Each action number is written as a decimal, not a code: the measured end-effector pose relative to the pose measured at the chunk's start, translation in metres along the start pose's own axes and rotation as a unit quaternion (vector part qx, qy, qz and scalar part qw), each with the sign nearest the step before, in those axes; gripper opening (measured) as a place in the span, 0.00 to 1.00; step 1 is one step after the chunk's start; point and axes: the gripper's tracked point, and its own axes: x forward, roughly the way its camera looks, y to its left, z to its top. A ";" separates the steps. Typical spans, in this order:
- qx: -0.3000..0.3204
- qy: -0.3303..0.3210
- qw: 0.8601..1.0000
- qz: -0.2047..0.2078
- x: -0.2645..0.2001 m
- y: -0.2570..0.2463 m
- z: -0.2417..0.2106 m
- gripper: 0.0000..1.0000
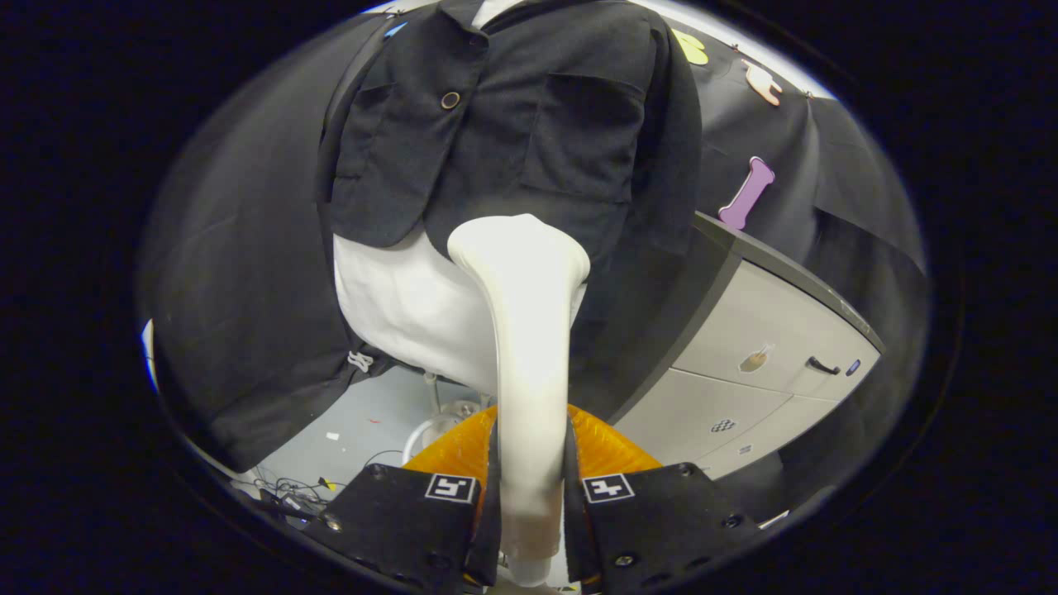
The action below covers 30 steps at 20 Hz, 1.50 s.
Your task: Iron the clothes twice with a garment steamer, once on the left side and once on the right side.
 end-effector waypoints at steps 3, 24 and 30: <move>0.010 -0.017 1.000 -0.008 -0.015 0.003 0.014 0.34; 0.033 -0.475 0.877 0.060 -0.190 0.074 0.416 0.34; 0.008 -0.502 0.863 0.053 -0.177 0.100 0.466 0.34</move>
